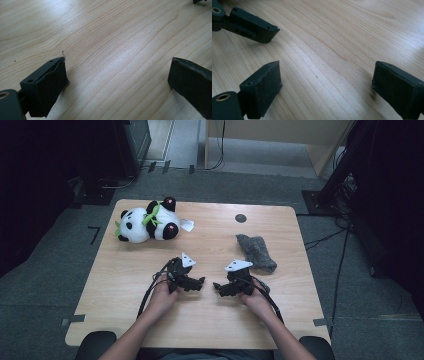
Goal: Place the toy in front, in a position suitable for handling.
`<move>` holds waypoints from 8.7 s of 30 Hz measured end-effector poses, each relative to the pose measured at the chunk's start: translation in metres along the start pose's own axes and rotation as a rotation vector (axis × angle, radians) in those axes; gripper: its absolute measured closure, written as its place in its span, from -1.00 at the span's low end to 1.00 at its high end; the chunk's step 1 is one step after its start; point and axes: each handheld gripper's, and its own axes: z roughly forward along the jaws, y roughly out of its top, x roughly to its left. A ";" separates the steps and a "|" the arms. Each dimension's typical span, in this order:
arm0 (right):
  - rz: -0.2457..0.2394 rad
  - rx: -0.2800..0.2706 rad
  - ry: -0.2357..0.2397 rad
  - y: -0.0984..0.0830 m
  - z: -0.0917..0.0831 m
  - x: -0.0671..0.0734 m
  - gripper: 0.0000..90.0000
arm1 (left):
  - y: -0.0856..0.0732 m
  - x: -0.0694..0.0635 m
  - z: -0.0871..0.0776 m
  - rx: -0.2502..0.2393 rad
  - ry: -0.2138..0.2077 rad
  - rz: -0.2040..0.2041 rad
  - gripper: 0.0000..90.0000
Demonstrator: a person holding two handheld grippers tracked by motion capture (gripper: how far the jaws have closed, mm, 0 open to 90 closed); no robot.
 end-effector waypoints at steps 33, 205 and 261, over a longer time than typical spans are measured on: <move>0.009 0.001 -0.012 0.000 0.000 0.000 -0.84 | -0.001 0.003 -0.005 -0.009 -0.027 0.026 -0.74; 0.227 -0.161 -0.171 0.012 -0.071 -0.097 -0.06 | 0.056 0.150 -0.089 -0.205 -0.058 -0.286 0.80; 0.260 -0.030 -0.240 -0.007 -0.036 -0.120 0.27 | 0.043 0.011 -0.082 -0.203 -0.214 -0.090 0.29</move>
